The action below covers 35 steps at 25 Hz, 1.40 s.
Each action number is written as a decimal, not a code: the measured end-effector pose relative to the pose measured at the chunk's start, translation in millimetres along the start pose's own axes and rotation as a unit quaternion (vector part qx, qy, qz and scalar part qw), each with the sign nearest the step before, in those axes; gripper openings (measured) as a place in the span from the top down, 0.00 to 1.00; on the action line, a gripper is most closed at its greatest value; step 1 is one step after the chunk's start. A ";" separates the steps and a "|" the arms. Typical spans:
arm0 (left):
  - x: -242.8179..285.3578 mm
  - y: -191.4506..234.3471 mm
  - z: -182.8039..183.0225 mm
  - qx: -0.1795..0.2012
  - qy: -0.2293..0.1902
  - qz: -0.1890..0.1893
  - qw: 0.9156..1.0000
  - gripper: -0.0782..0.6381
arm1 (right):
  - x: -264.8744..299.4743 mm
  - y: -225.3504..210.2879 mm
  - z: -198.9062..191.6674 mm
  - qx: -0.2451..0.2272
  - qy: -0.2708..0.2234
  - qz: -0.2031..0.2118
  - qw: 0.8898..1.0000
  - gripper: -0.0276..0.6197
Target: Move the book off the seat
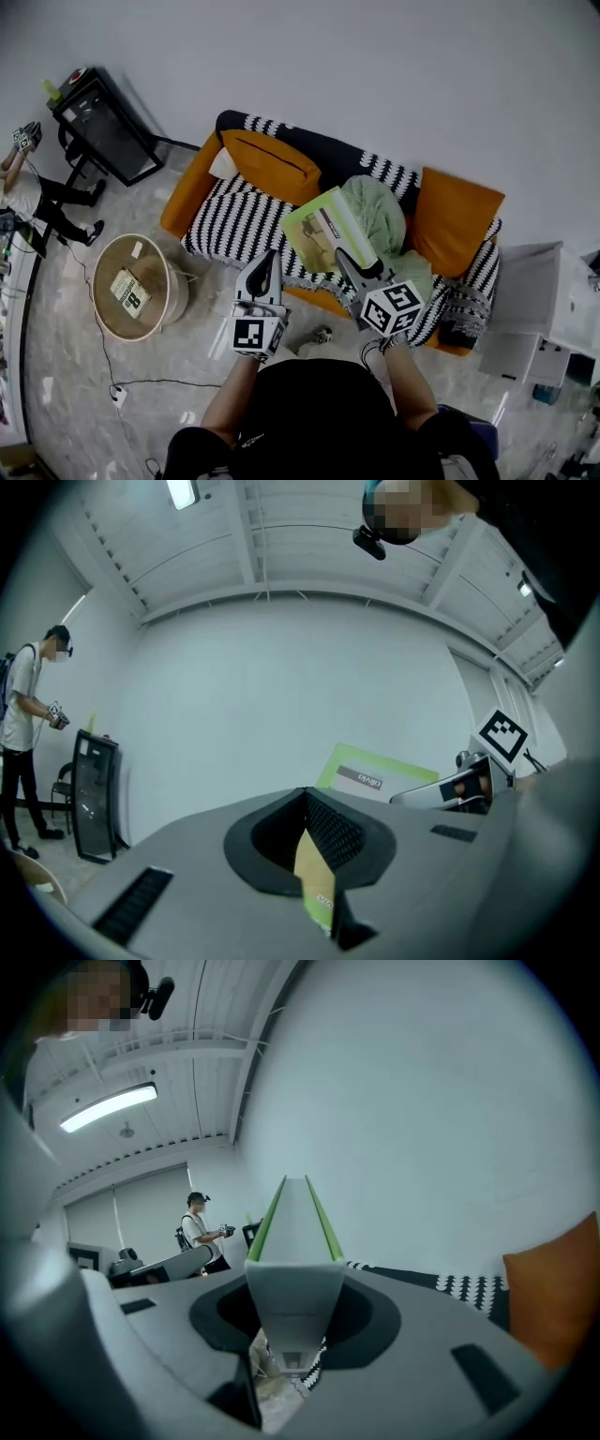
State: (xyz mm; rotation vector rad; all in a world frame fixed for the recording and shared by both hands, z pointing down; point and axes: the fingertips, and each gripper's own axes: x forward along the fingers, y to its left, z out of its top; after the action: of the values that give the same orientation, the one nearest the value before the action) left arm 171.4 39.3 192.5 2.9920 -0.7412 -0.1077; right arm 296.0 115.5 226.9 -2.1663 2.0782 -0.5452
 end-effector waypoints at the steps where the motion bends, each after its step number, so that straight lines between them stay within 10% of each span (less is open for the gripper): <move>1: -4.6 9.7 1.6 0.000 -0.003 0.009 1.000 0.88 | 8.1 8.1 0.5 -0.004 0.002 0.009 1.000 0.73; 17: -126.6 178.5 25.4 -0.006 -0.028 0.164 0.986 0.88 | 129.9 174.1 -25.3 -0.051 0.062 0.140 0.987 0.73; 35: -338.7 349.8 23.9 -0.018 -0.030 0.310 0.950 0.88 | 214.7 403.6 -95.8 -0.074 0.111 0.246 0.960 0.73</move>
State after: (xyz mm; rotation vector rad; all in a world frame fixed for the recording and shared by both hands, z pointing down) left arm -291.6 -112.0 212.2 2.5765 -1.6144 -0.1757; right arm -115.0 -106.2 233.5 -1.6024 2.7288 -0.6101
